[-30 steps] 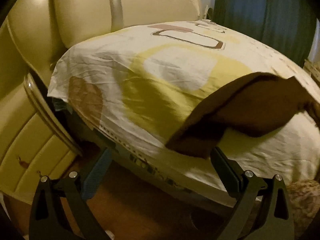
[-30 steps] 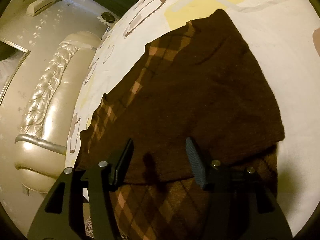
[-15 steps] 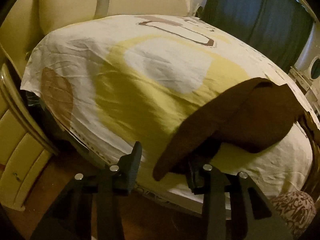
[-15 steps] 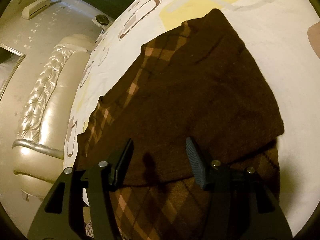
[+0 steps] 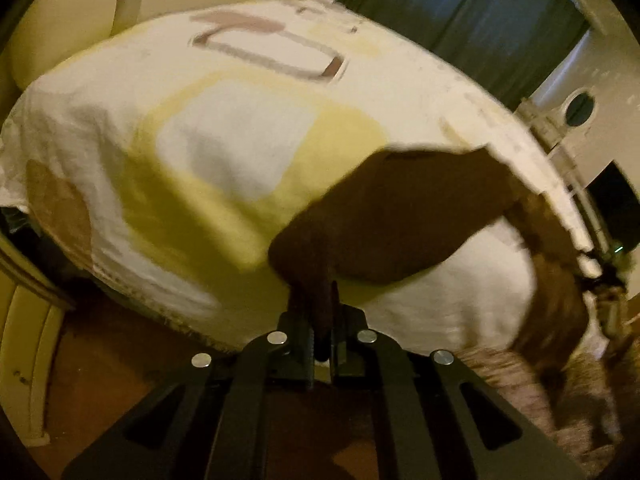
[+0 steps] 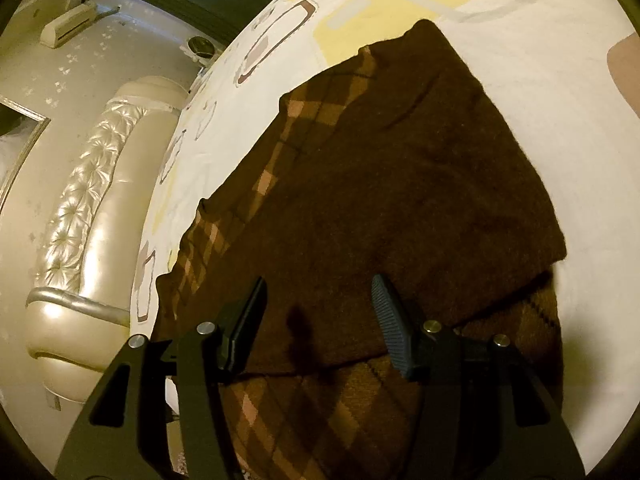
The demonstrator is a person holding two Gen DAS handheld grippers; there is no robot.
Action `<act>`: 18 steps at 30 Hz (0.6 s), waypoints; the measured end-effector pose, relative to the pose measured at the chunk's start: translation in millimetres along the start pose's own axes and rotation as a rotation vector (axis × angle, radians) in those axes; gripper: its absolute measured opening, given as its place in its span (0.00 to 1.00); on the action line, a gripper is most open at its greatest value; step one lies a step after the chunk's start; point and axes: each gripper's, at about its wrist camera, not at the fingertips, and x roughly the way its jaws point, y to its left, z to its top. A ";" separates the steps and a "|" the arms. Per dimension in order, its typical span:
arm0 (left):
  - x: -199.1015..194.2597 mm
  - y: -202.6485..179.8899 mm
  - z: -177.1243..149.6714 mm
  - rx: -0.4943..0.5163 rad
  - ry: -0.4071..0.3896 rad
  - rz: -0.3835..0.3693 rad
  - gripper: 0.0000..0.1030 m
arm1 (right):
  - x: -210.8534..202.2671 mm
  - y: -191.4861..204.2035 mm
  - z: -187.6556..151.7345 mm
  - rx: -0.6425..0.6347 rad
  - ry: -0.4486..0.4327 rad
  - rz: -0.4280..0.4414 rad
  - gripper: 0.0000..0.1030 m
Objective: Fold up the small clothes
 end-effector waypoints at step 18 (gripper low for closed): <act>-46.1 -252.6 137.1 -0.018 0.060 -0.468 0.04 | -27.4 15.5 -9.5 -0.088 0.073 0.040 0.53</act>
